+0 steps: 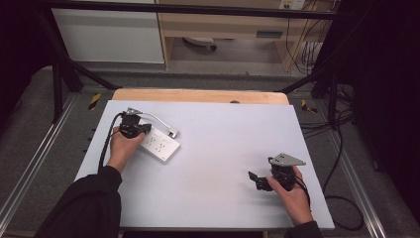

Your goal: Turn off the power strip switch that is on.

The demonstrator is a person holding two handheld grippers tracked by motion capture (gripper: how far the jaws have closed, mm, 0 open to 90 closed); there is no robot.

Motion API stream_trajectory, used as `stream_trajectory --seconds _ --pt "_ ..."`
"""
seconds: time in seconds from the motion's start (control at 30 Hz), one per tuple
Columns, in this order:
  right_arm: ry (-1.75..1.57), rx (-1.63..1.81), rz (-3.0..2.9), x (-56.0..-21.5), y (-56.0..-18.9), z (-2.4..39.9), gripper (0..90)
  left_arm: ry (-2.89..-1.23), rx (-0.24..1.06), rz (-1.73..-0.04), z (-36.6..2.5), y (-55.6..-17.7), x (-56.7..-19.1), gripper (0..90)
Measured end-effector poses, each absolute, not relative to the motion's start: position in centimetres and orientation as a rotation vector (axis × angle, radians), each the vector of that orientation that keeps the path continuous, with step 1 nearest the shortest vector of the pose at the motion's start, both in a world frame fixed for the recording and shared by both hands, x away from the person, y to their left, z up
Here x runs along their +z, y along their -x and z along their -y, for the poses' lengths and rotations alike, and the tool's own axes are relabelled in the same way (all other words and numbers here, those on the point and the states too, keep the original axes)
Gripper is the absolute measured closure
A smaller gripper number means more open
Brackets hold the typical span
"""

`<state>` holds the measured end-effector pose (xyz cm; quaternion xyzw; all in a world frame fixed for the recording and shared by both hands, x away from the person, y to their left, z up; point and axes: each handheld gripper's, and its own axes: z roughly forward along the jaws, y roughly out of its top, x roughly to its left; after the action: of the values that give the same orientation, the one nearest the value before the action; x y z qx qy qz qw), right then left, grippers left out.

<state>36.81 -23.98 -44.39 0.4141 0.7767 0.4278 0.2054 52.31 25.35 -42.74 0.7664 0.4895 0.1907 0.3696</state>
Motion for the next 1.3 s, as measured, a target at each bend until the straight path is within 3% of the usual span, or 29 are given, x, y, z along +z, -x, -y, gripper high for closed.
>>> stream_trajectory --seconds 1.3 --pt "-1.158 1.196 -2.161 -44.34 -36.74 24.01 4.6 -1.973 0.500 -1.248 -25.16 -52.22 -42.76 90.0"
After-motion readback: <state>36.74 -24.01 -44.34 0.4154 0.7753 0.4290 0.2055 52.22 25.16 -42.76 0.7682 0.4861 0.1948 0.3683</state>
